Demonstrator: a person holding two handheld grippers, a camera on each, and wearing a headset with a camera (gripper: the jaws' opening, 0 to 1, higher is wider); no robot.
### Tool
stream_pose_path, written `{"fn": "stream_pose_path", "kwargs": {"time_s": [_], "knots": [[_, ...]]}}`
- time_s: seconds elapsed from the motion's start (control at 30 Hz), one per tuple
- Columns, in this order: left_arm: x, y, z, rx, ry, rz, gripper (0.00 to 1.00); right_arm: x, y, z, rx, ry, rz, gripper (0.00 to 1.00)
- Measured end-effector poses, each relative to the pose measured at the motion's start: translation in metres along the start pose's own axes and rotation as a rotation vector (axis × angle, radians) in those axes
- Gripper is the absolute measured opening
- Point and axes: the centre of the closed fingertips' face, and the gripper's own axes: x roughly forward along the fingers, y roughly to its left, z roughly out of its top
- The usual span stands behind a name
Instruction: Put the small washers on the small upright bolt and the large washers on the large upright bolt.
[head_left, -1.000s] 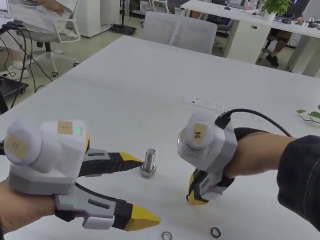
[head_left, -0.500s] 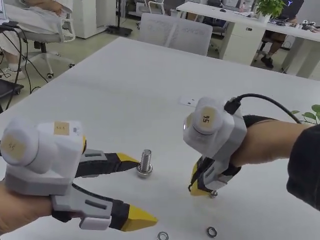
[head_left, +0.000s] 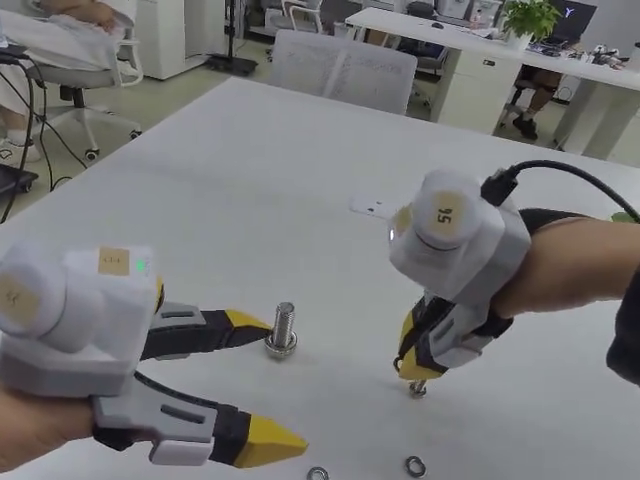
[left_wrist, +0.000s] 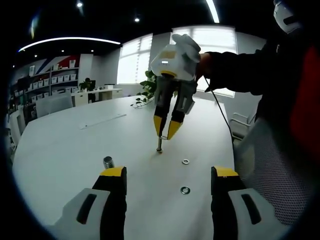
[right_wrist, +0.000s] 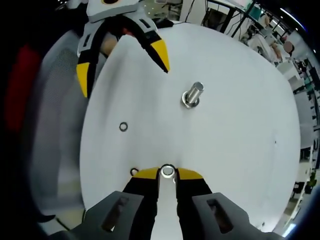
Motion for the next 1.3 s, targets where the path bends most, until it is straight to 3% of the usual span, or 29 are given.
{"fn": "stream_pose_path", "kwargs": {"time_s": [0.63,1.3], "knots": [[0.001,-0.001,0.000,0.003,0.003,-0.007,0.68,-0.028,-0.013,-0.022,0.036,0.010,-0.043,0.13],[0.001,0.001,-0.003,-0.001,0.007,0.001,0.68,-0.011,-0.019,-0.031,0.045,0.019,-0.022,0.13]]}}
